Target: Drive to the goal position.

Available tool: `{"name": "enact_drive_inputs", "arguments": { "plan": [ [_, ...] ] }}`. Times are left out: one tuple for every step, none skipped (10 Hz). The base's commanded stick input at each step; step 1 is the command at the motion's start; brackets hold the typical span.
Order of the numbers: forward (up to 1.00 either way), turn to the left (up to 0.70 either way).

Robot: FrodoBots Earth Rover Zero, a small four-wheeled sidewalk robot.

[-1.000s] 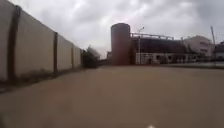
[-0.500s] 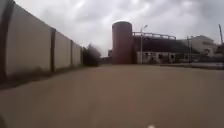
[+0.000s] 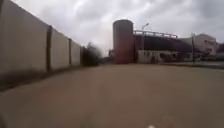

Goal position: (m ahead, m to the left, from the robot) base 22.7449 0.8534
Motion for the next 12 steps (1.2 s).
{"name": "enact_drive_inputs", "arguments": {
  "plan": [
    [1.0,0.0],
    [1.0,0.0],
    [1.0,0.0],
    [1.0,0.0],
    [1.0,0.0],
    [1.0,0.0],
    [1.0,0.0],
    [1.0,0.0],
    [1.0,0.0],
    [1.0,0.0],
    [1.0,0.0],
    [1.0,0.0]
  ]
}}
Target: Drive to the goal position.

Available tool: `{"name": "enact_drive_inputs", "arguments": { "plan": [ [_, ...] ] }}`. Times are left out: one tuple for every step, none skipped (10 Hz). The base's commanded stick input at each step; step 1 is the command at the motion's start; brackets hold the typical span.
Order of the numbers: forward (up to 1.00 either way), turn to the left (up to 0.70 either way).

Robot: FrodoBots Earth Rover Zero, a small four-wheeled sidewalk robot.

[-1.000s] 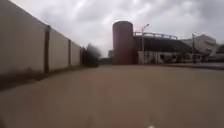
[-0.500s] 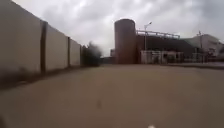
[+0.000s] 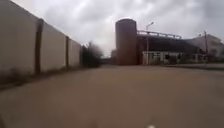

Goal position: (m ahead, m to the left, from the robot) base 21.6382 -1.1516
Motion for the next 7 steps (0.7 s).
{"name": "enact_drive_inputs", "arguments": {
  "plan": [
    [1.0,0.0],
    [1.0,0.0],
    [1.0,0.0],
    [1.0,0.0],
    [1.0,0.0],
    [1.0,0.0],
    [1.0,0.0]
  ]
}}
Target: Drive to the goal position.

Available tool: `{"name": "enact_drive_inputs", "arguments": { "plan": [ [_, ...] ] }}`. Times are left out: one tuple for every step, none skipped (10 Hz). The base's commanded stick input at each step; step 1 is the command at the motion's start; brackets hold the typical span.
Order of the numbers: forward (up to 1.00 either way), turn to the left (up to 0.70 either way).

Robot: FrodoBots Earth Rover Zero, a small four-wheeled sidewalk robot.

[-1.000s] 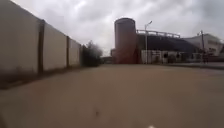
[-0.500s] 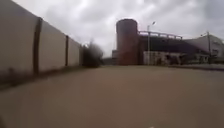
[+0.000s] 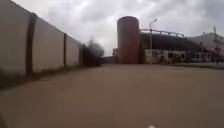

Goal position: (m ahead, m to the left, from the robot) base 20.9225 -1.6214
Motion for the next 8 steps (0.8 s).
{"name": "enact_drive_inputs", "arguments": {
  "plan": [
    [1.0,0.0],
    [1.0,0.0],
    [1.0,0.0],
    [1.0,0.0],
    [1.0,0.0],
    [1.0,0.0],
    [1.0,0.0],
    [1.0,0.0]
  ]
}}
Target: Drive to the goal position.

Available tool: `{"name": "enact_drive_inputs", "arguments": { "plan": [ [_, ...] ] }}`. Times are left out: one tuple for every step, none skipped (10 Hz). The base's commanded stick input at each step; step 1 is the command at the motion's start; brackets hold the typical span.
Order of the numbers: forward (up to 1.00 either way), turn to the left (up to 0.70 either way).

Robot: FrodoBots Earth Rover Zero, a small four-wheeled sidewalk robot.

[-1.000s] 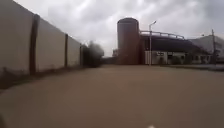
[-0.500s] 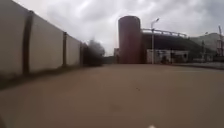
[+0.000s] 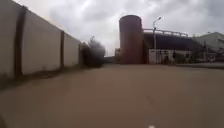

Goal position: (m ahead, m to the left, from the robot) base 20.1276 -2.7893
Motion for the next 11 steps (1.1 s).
{"name": "enact_drive_inputs", "arguments": {
  "plan": [
    [1.0,0.0],
    [1.0,-0.08],
    [1.0,-0.27],
    [1.0,-0.27],
    [1.0,-0.12],
    [1.0,0.0],
    [1.0,0.0],
    [1.0,0.0],
    [1.0,0.0],
    [1.0,0.0],
    [1.0,0.0]
  ]
}}
